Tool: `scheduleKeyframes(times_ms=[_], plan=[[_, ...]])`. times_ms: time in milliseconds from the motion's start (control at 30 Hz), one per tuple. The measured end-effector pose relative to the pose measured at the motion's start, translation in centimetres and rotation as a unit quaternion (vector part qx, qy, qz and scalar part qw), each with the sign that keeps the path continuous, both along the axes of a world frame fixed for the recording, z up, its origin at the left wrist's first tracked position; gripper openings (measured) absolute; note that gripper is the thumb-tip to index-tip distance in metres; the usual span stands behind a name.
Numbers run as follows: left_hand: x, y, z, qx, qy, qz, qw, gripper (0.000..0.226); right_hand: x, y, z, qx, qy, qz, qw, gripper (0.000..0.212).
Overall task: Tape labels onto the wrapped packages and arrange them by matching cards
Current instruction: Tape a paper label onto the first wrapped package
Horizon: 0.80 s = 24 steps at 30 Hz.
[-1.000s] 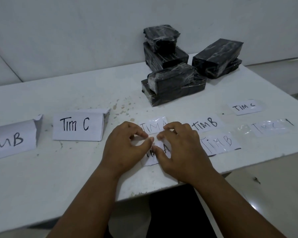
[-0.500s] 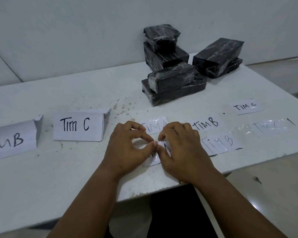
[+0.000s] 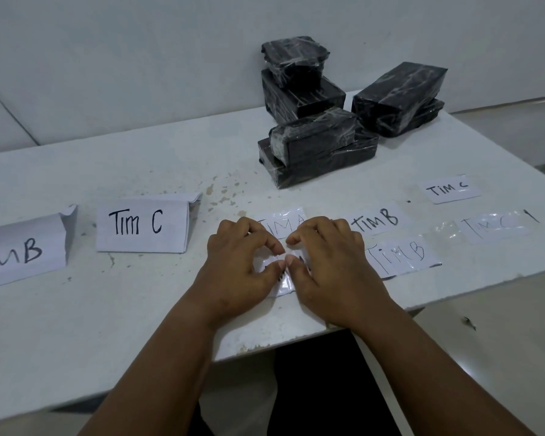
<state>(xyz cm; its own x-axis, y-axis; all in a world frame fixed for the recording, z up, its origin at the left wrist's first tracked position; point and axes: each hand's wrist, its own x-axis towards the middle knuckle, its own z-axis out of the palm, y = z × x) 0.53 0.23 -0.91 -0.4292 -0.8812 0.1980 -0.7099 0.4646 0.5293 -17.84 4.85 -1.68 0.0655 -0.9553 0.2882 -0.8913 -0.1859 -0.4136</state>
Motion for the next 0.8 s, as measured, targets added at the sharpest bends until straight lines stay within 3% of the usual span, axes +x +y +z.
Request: scheduleKeyframes(times_ms=[300,800], plan=[[-0.2,0.3,0.2,-0.012,0.002,-0.022,1.000,0.013,0.0,0.1,0.3,0.000,-0.002,-0.001,1.000,0.017],[-0.2,0.8,1.2,0.046,0.148,-0.046,0.987,0.006,-0.2,0.4,0.3,-0.062,-0.040,0.027,0.997,0.002]])
